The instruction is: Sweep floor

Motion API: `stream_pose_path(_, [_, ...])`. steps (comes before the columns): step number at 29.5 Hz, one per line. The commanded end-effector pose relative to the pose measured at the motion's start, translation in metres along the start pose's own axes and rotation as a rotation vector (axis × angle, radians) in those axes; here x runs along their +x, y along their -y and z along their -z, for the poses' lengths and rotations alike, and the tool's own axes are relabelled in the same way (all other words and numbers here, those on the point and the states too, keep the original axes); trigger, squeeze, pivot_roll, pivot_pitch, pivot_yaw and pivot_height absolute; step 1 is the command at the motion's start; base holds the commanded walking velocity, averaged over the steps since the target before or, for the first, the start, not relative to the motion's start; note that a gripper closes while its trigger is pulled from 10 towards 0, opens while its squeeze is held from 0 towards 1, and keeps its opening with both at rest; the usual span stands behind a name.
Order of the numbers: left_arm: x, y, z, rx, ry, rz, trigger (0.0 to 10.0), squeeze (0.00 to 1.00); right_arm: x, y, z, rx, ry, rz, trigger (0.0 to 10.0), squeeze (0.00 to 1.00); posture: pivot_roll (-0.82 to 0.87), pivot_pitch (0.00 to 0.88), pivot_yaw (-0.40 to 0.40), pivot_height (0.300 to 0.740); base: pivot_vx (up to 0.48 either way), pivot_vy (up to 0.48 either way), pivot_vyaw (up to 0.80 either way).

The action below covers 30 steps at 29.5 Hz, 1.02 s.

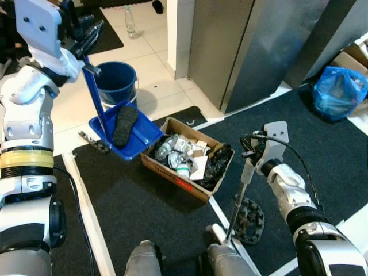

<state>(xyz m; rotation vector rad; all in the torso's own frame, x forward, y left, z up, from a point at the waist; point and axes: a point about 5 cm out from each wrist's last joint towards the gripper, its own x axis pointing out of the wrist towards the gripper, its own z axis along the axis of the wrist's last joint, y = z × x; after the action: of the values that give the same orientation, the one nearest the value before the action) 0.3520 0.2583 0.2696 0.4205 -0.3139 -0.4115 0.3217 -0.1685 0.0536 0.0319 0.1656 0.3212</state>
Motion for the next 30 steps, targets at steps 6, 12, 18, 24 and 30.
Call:
stream_pose_path(6, [0.016,-0.006,-0.016,0.176,0.029,0.047,10.0,0.00,-0.007,0.006,0.007,-0.007,-0.029,0.020,10.0,0.00,0.08,0.000,-0.052,0.740,0.000,0.000,0.00])
stream_pose_path(12, [0.027,-0.005,-0.027,0.243,0.063,0.056,10.0,0.00,-0.009,0.007,0.009,0.002,-0.023,0.035,10.0,0.00,0.07,0.000,-0.042,0.740,0.000,0.000,0.00])
stream_pose_path(18, [0.036,-0.003,-0.034,0.264,0.114,0.045,10.0,0.00,-0.010,0.008,0.008,0.013,-0.006,0.060,10.0,0.00,0.07,0.000,-0.036,0.740,0.000,0.000,0.00])
stream_pose_path(24, [0.047,0.010,-0.036,0.232,0.176,0.069,10.0,0.00,-0.008,0.008,0.007,-0.002,-0.013,0.073,10.0,0.00,0.07,0.000,-0.038,0.740,0.000,0.000,-0.13])
stream_pose_path(30, [0.053,0.015,-0.031,0.211,0.167,0.071,10.0,0.00,-0.007,0.007,0.006,0.005,-0.008,0.072,10.0,0.00,0.07,0.000,-0.037,0.740,0.000,0.000,-0.80])
